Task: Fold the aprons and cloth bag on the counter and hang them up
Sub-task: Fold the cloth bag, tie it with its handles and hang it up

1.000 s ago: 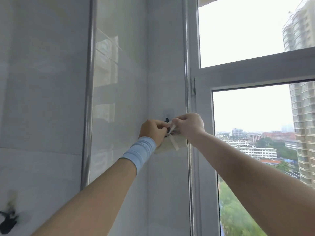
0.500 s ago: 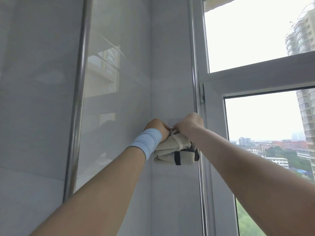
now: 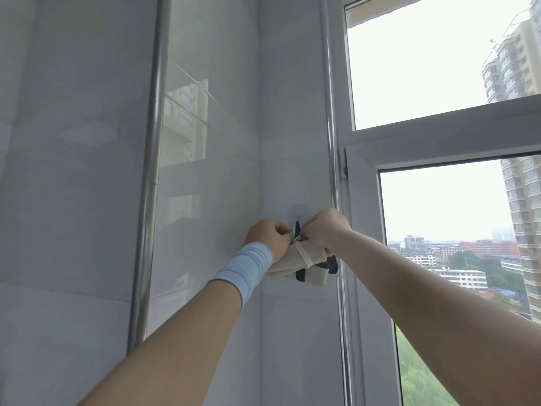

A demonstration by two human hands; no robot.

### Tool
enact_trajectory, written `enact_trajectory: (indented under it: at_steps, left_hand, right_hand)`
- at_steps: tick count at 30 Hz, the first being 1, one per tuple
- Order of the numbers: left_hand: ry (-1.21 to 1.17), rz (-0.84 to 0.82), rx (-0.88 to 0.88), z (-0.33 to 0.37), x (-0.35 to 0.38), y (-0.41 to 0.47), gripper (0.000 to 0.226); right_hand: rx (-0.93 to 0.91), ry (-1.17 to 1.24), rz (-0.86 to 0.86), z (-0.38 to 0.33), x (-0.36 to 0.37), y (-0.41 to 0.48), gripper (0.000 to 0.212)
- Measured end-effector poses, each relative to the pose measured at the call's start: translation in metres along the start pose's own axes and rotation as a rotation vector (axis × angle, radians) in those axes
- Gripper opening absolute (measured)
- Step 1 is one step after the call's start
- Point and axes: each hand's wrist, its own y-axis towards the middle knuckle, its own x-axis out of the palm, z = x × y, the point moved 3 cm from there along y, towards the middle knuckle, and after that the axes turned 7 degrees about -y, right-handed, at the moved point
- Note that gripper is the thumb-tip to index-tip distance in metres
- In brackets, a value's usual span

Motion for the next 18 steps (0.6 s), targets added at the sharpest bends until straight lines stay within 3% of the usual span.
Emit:
enact_trajectory:
  at_steps: [6,12,18]
  left_hand:
    - [0.102,-0.002,0.091,-0.008,-0.001,-0.022,0.022]
    - [0.092,0.059,0.217,-0.022,0.002,-0.04,0.024]
    - [0.204,-0.109,0.17,-0.026,0.001,-0.049,0.049]
  right_hand:
    - [-0.199,0.065,0.008,0.009,-0.004,-0.036,0.024]
    - [-0.385,-0.222,0.162,0.03,0.015,-0.065,0.039]
    - [-0.426,-0.295,0.065,0.028,0.012,-0.071,0.033]
